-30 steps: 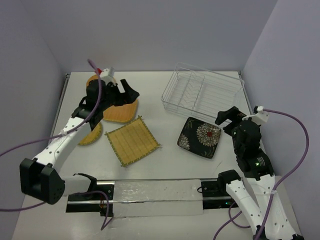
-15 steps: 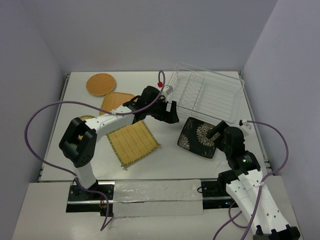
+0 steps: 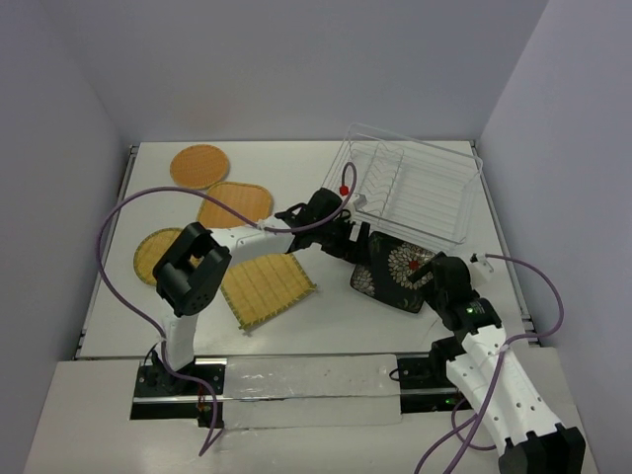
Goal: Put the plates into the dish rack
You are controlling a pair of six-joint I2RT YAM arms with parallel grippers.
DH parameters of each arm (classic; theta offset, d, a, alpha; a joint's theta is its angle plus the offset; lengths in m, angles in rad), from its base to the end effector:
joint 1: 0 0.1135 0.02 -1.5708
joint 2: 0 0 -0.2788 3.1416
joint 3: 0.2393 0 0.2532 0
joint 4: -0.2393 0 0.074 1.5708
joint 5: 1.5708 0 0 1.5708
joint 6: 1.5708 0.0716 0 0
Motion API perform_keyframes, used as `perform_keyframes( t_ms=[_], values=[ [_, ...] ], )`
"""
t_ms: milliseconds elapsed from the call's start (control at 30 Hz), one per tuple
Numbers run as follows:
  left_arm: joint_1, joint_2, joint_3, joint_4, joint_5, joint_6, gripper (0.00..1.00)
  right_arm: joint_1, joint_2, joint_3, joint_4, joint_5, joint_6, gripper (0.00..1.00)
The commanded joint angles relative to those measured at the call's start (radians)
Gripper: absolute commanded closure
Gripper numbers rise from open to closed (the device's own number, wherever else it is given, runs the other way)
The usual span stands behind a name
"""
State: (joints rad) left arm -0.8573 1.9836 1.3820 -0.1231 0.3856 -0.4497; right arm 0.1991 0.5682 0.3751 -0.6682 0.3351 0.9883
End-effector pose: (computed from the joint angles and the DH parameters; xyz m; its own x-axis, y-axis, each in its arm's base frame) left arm 0.2897 -0.3758 0.1861 -0.7754 0.2803 -0.5659 0.6083 0.5723 -0.5500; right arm 0.1323 0.0027 0.1678 -0.3897 0.7259 -0.5667 0.6338 0.6579 0.4068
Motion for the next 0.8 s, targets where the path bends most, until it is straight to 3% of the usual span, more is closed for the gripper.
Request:
perform_keyframes(
  t_ms=[0, 100, 333, 500, 533, 633, 767],
  values=[
    [-0.012, 0.041, 0.031, 0.088, -0.001, -0.043, 0.16, -0.014, 0.038, -0.001, 0.127, 0.005, 0.001, 0.0],
    [-0.012, 0.061, 0.04, 0.07, -0.019, -0.048, 0.25, -0.022, 0.081, -0.005, 0.157, 0.016, -0.002, 0.0],
    [-0.018, 0.086, -0.007, 0.11, -0.057, -0.078, 0.27, -0.067, 0.157, -0.049, 0.259, -0.04, -0.022, 0.0],
    [-0.033, 0.119, 0.007, 0.095, -0.098, -0.076, 0.36, -0.081, 0.195, -0.09, 0.308, -0.072, -0.021, 0.0],
    [-0.037, 0.128, 0.01, 0.093, -0.097, -0.077, 0.48, -0.083, 0.202, -0.1, 0.321, -0.075, -0.024, 0.0],
    [-0.037, 0.144, 0.003, 0.102, -0.104, -0.092, 0.62, -0.104, 0.209, -0.121, 0.359, -0.116, -0.037, 0.0],
    [-0.037, 0.157, 0.009, 0.096, -0.11, -0.096, 0.62, -0.118, 0.213, -0.144, 0.399, -0.159, -0.054, 0.0]
  ],
)
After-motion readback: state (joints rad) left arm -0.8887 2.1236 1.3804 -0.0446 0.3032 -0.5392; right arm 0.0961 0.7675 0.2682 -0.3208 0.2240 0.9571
